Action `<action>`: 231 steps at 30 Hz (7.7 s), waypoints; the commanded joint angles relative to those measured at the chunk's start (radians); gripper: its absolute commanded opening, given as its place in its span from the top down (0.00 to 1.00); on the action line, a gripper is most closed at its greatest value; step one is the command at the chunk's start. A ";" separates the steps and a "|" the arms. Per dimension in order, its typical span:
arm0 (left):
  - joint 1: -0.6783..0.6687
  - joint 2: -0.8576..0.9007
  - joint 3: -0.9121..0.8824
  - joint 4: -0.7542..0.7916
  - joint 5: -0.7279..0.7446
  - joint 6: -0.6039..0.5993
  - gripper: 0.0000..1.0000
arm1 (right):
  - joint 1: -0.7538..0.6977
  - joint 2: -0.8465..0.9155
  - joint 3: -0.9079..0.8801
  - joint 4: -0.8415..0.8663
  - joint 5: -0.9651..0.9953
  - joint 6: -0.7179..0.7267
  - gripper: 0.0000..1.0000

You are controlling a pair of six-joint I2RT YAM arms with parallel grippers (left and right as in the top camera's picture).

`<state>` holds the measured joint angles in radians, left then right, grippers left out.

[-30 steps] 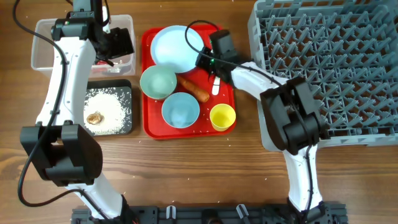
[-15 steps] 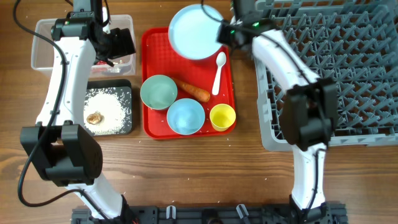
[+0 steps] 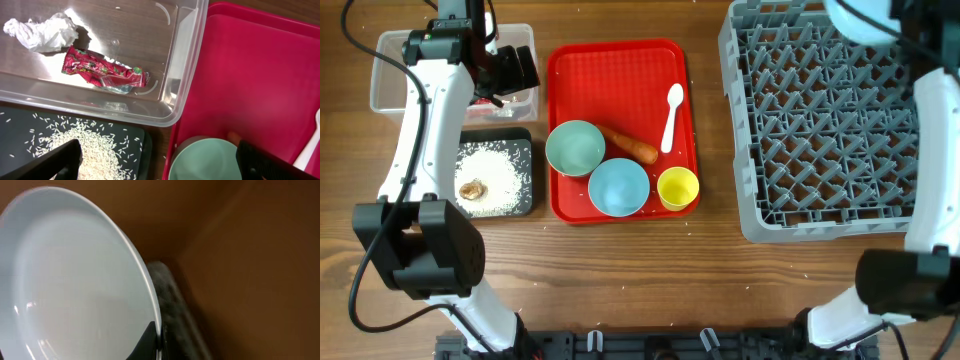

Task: Sort waste into correct bins and load items into the dishwasher rack

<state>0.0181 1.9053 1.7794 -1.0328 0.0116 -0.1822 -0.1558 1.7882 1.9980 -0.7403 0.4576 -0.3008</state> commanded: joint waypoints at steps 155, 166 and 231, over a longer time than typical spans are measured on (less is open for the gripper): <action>-0.055 0.135 0.089 0.154 1.562 0.278 0.79 | 0.276 0.260 -0.010 0.071 -1.844 0.224 0.68; -0.055 0.135 0.089 0.110 1.196 0.278 0.86 | 0.012 -0.042 -0.010 -0.634 -0.891 0.132 0.71; -0.072 0.136 0.089 -0.074 0.177 0.114 0.00 | 0.467 -0.122 -0.439 -0.140 0.367 0.665 0.96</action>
<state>-0.0532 2.0605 1.8534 -1.1137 0.1974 -0.0662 0.3599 1.6192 1.5612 -0.9611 0.4637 0.3717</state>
